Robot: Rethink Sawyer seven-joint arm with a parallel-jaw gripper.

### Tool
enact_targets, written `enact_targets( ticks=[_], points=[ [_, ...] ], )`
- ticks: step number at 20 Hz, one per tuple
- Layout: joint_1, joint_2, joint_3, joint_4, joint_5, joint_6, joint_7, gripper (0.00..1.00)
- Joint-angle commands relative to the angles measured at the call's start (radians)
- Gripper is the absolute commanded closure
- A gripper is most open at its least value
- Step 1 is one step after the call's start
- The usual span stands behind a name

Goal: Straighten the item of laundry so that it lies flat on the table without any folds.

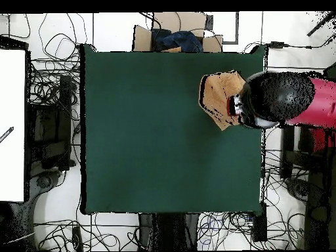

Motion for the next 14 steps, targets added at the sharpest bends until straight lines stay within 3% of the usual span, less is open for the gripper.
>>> enact_targets(
  ticks=[1,10,14],
  points=[
    [0.021,-0.053,-0.015,0.344,0.001,-0.248,0.099,1.0],
    [0.045,-0.143,-0.101,0.513,0.075,-0.319,0.178,1.0],
    [0.056,-0.14,-0.12,0.589,0.09,-0.411,0.23,1.0]
  ],
)
